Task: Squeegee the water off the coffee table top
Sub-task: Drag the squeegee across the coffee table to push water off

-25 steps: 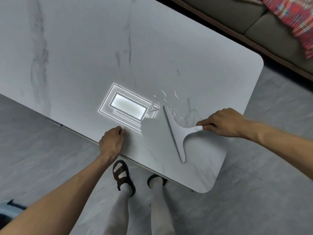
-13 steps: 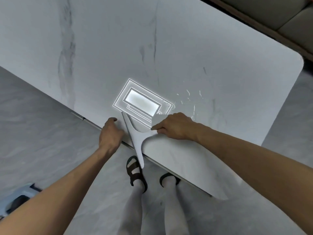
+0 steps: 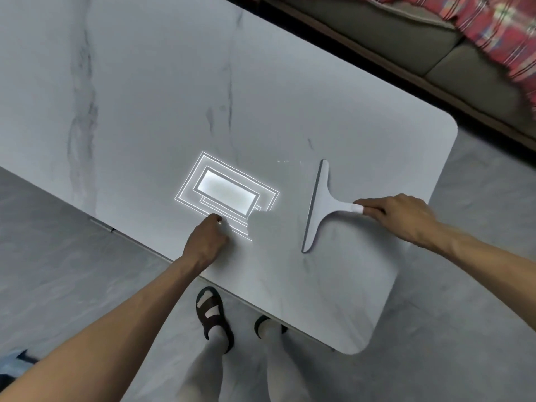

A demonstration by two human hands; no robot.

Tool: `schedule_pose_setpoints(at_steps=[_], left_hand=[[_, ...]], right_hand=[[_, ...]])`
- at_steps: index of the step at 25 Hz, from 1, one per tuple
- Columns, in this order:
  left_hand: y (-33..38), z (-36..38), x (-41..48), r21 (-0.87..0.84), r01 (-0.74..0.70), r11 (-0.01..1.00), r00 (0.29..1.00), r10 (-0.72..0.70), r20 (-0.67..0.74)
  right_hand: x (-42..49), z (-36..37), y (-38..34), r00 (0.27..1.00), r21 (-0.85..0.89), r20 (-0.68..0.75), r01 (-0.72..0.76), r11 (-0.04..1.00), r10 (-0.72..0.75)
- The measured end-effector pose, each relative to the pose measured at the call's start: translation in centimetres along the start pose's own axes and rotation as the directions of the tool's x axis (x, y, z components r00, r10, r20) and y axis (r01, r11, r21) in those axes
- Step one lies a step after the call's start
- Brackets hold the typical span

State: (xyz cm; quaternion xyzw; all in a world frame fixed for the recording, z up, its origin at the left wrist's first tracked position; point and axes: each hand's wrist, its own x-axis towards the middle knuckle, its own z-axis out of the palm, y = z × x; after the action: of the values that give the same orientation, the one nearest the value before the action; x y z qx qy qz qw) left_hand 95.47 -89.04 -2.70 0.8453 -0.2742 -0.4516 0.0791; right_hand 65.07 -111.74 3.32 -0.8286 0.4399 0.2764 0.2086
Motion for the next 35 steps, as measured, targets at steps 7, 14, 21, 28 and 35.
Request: schedule_pose_setpoints(at_steps=[7, 14, 21, 28, 35], left_hand=[[3.2, -1.8, 2.9, 0.09, -0.087, 0.992, 0.979, 0.101, -0.175], [7.2, -1.9, 14.5, 0.474, -0.187, 0.861, 0.965, 0.251, -0.076], [8.1, -2.0, 17.3, 0.529, -0.201, 0.824, 0.962, 0.269, -0.055], [10.5, -3.6, 16.4, 0.46, -0.137, 0.877, 0.986, 0.164, -0.021], [12.7, -0.6, 16.8, 0.591, -0.404, 0.698, 0.892, 0.443, 0.086]], right_hand=[[6.9, -6.6, -2.6, 0.969, 0.516, -0.19, -0.038, 0.856, 0.158], [20.8, -12.7, -7.4, 0.89, 0.842, -0.13, -0.134, 0.522, 0.438], [19.4, -7.2, -7.7, 0.954, 0.479, -0.265, 0.004, 0.878, 0.141], [6.1, -2.7, -0.4, 0.993, 0.168, 0.019, -0.118, 0.979, 0.116], [9.9, -9.9, 2.5, 0.958, 0.461, -0.156, -0.146, 0.875, 0.242]])
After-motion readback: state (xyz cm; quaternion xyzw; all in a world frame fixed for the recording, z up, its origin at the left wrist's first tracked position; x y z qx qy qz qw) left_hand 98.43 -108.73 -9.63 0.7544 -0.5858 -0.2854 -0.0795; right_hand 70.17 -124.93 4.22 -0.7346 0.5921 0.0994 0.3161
